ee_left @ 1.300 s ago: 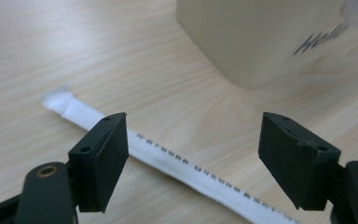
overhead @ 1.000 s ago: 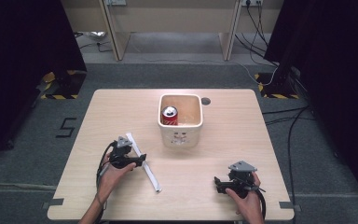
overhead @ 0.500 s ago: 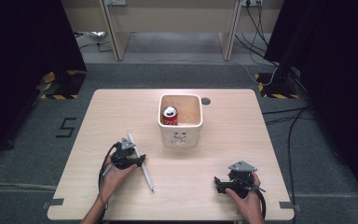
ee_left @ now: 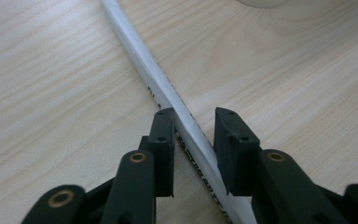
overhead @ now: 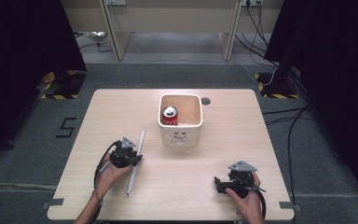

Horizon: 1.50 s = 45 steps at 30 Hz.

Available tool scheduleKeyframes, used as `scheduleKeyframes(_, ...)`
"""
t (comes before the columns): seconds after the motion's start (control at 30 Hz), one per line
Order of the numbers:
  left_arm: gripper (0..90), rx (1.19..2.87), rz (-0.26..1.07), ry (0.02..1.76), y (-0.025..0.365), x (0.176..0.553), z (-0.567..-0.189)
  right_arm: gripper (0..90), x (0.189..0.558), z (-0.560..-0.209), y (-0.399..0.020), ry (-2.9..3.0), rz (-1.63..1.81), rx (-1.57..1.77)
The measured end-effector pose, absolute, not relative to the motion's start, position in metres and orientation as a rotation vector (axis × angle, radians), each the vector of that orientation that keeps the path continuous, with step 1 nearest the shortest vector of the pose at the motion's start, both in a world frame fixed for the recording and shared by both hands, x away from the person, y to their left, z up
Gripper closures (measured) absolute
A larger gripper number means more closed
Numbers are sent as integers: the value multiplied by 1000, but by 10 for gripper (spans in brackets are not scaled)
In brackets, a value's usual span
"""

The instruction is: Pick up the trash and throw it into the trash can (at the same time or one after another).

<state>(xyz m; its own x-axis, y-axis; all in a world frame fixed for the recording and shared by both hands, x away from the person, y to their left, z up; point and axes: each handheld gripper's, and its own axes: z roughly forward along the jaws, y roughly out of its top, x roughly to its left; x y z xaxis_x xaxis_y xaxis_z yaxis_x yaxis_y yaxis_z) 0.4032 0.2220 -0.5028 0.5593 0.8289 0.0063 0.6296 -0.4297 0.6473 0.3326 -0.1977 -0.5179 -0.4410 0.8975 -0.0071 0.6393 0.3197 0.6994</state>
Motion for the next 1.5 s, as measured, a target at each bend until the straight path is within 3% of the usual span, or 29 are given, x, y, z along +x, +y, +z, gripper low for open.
scheduleKeyframes(0.17,742,2208,430,1166,225,404,-502,19,333,-518,-198,2196,890,1364)
scheduleKeyframes(0.33,699,2210,395,1184,225,407,-501,17,333,-518,-198,2197,889,1363)
scheduleKeyframes(0.47,786,2210,391,1170,224,406,-501,15,333,-518,-198,2199,889,1362)
scheduleKeyframes(0.77,800,2184,417,1172,226,409,-498,15,333,-518,-198,2199,889,1362)
scheduleKeyframes(1.2,799,2100,502,1111,244,417,-429,15,333,-518,-198,2200,889,1359)
scheduleKeyframes(1.5,797,2068,513,1088,250,418,-404,15,333,-518,-198,2200,888,1357)
